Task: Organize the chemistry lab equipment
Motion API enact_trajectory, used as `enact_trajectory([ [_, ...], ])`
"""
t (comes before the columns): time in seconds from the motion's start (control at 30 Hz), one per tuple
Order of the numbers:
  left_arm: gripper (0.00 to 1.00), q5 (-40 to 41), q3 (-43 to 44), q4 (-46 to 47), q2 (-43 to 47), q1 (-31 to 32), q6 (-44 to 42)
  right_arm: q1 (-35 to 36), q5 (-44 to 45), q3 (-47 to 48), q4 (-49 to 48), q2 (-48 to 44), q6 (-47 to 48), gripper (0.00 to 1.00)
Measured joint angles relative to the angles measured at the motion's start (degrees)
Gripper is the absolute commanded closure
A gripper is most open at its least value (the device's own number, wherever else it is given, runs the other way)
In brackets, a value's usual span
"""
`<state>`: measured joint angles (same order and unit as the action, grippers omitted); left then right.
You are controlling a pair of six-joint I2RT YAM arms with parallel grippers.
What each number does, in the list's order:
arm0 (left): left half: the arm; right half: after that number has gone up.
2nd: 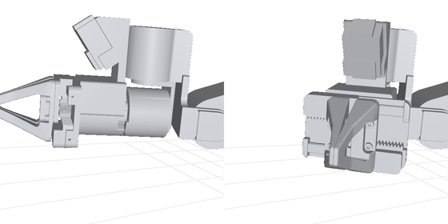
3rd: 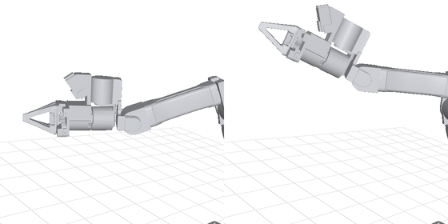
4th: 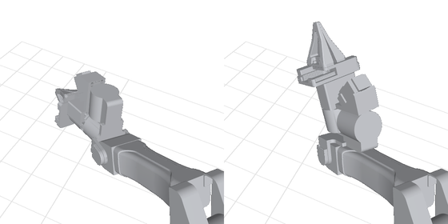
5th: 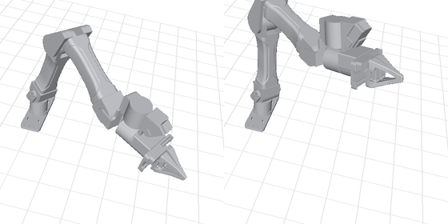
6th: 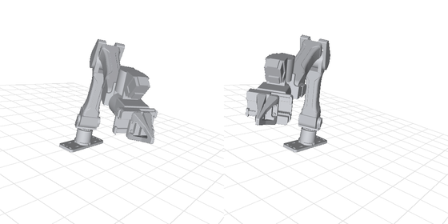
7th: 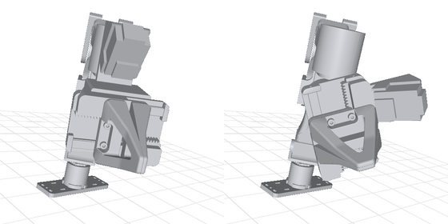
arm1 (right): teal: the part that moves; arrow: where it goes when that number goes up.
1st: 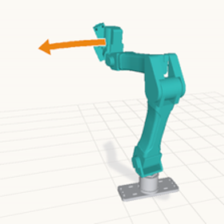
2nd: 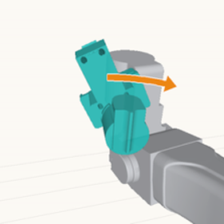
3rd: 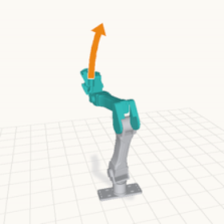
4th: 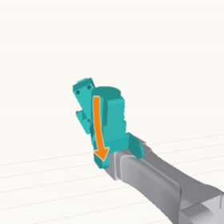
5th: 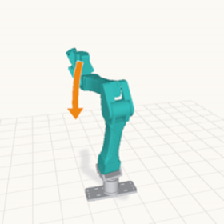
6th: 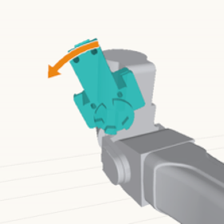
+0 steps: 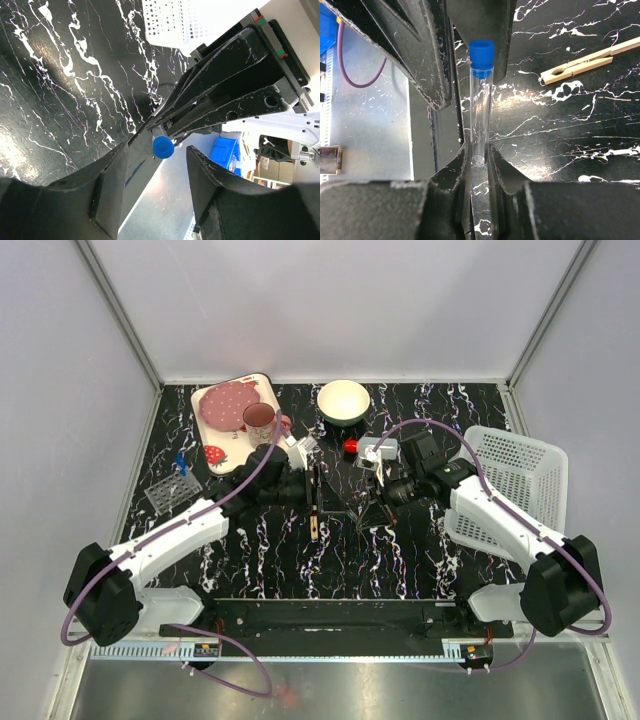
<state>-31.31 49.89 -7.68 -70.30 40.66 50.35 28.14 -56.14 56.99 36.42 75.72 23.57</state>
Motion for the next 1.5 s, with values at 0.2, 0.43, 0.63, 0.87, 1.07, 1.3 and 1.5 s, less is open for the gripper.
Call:
enact_trajectory([
  [0.2,0.54,0.0,0.0,1.2,-0.6,0.6,0.5,0.2,0.1,0.0,0.1,0.2,0.3,0.86],
  [0.43,0.57,0.0,0.0,3.6,-0.7,0.8,2.1,0.3,0.1,0.0,0.6,0.2,0.8,0.86],
  [0.63,0.64,0.0,-0.2,4.5,-0.7,0.8,3.0,0.3,0.1,0.0,0.9,0.2,1.1,0.86],
  [0.87,0.85,0.0,-0.8,4.8,-0.7,0.7,3.5,0.4,-0.1,0.0,1.2,0.2,1.3,0.85],
  [1.07,0.94,0.2,-1.2,4.2,-0.7,0.7,2.4,0.4,0.1,0.0,2.2,0.2,1.2,0.63],
  [1.3,0.94,4.8,-1.4,-4.2,4.7,-1.3,-1.4,0.4,3.2,2.7,3.7,0.2,2.7,0.00],
  [1.5,0.94,17.0,-1.5,-18.7,13.6,-12.5,-8.8,-1.8,7.7,7.1,5.4,0.1,5.8,0.00],
])
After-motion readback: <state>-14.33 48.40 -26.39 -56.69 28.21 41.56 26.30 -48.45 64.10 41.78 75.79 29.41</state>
